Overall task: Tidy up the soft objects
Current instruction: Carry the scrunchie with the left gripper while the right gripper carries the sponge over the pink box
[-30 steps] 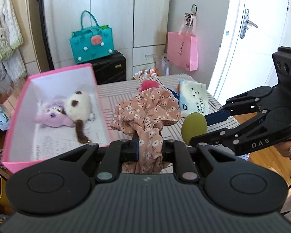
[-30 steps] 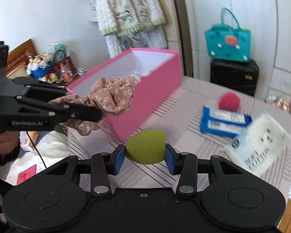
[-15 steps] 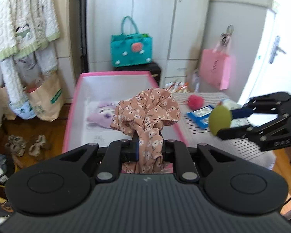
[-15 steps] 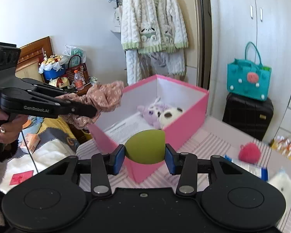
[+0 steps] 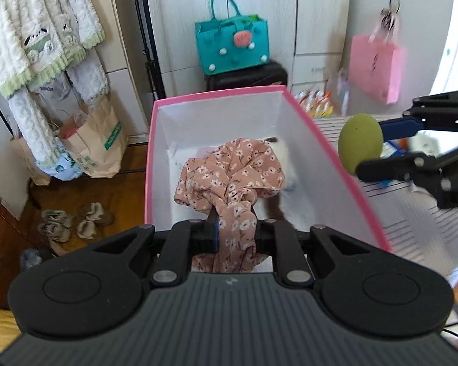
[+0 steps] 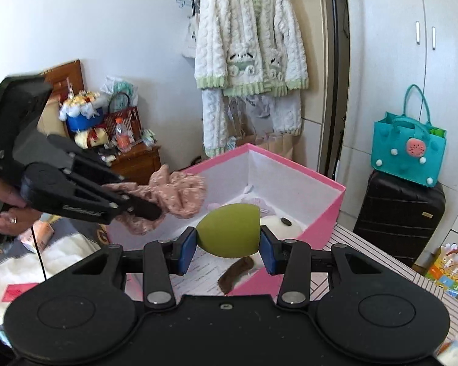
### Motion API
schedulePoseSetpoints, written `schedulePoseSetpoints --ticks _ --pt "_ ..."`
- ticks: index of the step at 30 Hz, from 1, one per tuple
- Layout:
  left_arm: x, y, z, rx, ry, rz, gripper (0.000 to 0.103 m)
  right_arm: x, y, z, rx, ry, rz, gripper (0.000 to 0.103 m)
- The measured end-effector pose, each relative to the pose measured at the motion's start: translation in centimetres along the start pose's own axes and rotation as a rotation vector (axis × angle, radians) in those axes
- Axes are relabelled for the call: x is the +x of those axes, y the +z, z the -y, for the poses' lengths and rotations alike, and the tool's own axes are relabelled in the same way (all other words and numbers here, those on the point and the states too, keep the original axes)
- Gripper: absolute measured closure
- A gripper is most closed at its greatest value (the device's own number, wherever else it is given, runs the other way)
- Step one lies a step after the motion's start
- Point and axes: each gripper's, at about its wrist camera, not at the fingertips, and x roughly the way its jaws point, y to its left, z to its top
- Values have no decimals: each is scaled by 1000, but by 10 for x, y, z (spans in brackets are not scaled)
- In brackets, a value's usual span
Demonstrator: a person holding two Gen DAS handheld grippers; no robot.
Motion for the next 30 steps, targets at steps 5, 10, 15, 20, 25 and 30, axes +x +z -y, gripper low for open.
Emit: schedulePoseSetpoints --ticks 5,10,15,20,25,30 --pt "14 12 2 60 28 -18 89 21 5 -4 -71 1 -35 54" --pt "36 20 -1 96 18 -103 88 31 13 -13 -174 21 -45 54" --pt "48 26 -4 164 -27 -202 87 54 17 -18 -203 54 -142 54" --pt "52 27 -1 172 26 -222 85 77 17 -22 -222 76 -225 54" --pt "52 30 -9 75 -9 -224 73 92 18 -23 -233 92 -265 54" --pt "37 29 -12 24 -12 -154 71 109 20 -21 -151 118 -339 54"
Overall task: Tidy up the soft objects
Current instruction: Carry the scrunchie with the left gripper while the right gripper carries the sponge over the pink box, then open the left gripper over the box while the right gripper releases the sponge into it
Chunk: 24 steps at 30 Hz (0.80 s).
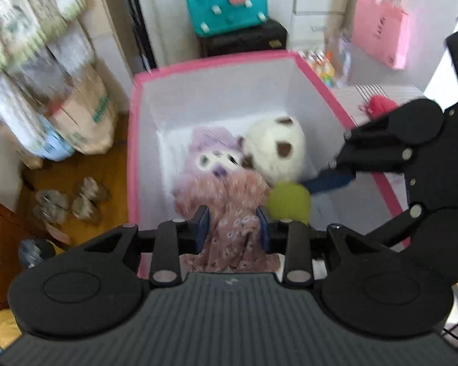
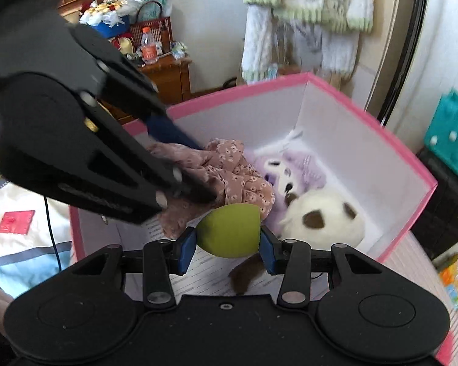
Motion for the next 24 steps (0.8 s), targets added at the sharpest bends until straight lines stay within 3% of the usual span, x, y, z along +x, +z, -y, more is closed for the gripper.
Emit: schedulePoseSetpoints --ticks 4,11,14,18,22,24 --pt "-13 -2 2 18 30 58 71 5 -1 -4 -19 -39 -14 54" --pt "-23 -7 2 -8 11 69 70 4 2 1 30 -62 20 49" --pt "-29 -12 2 -24 6 75 62 -10 1 5 87 -43 61 48" --pt "-43 -16 4 -22 29 99 61 -35 -6 5 136 -47 117 48" --pt "-59 -21 5 -42 10 99 51 -63 -15 -3 166 -42 165 47" --pt "-67 -22 7 -45 -3 61 51 -75 -20 -7 187 -47 170 37"
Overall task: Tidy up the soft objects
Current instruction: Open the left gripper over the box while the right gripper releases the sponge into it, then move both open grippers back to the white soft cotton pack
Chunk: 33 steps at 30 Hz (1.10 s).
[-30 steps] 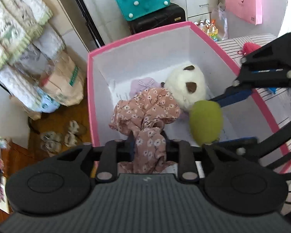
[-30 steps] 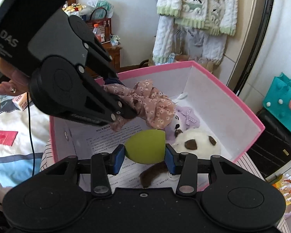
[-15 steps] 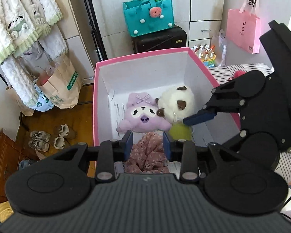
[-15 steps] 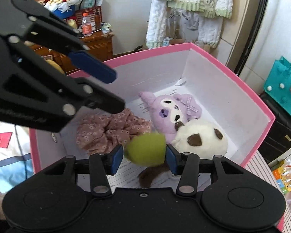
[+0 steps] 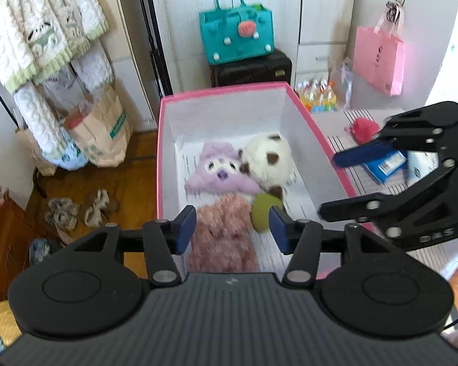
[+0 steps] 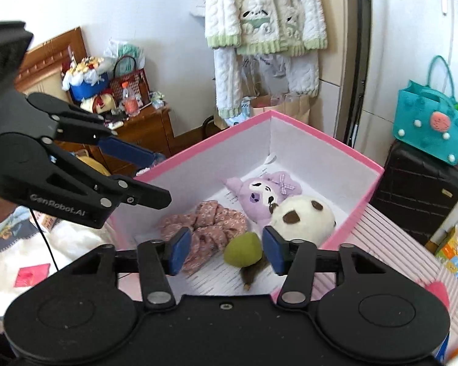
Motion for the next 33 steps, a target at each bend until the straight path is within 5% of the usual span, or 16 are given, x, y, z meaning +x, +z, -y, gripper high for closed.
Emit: schedulePoseSetpoints --ticks 3,16,28,33 --pt "-16 -3 6 21 -6 -22 50 -25 -10 -9 0 -34 12 37" --pt "-91 -51 44 143 -68 102 43 -125 -71 -53 -13 -126 126 36" --pt "-85 -88 99 191 -98 184 42 -165 -130 -76 -46 -215 166 32" --pt "-74 -98 122 157 -188 240 42 -169 -156 -63 -20 -283 170 28"
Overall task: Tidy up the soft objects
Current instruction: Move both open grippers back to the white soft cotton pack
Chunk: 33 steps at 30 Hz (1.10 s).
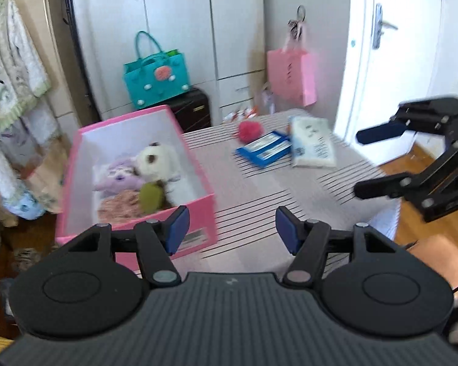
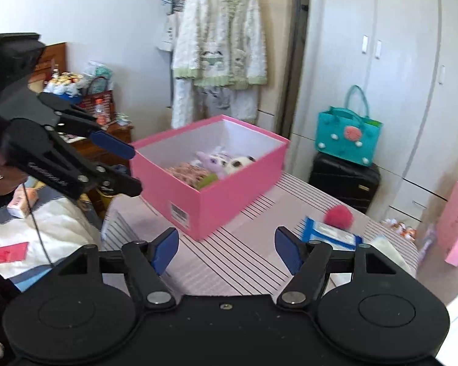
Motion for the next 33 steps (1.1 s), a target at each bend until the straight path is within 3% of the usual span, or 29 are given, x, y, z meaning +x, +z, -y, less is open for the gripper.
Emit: schedulePoseSetpoints --ticks 8,16,21,25,33 --pt "49 0 20 -94 -117 62 36 4 -36 37 42 -118 21 24" --pt "102 7 34 -73 -104 50 30 18 -67 73 12 -201 41 23" --pt "136 8 48 -133 -123 66 24 28 -73 125 126 -214 84 23" --pt "172 11 65 -170 -145 71 20 39 -74 165 220 -165 94 23" --pt "224 22 95 -206 -188 30 20 83 -67 208 212 -148 48 25"
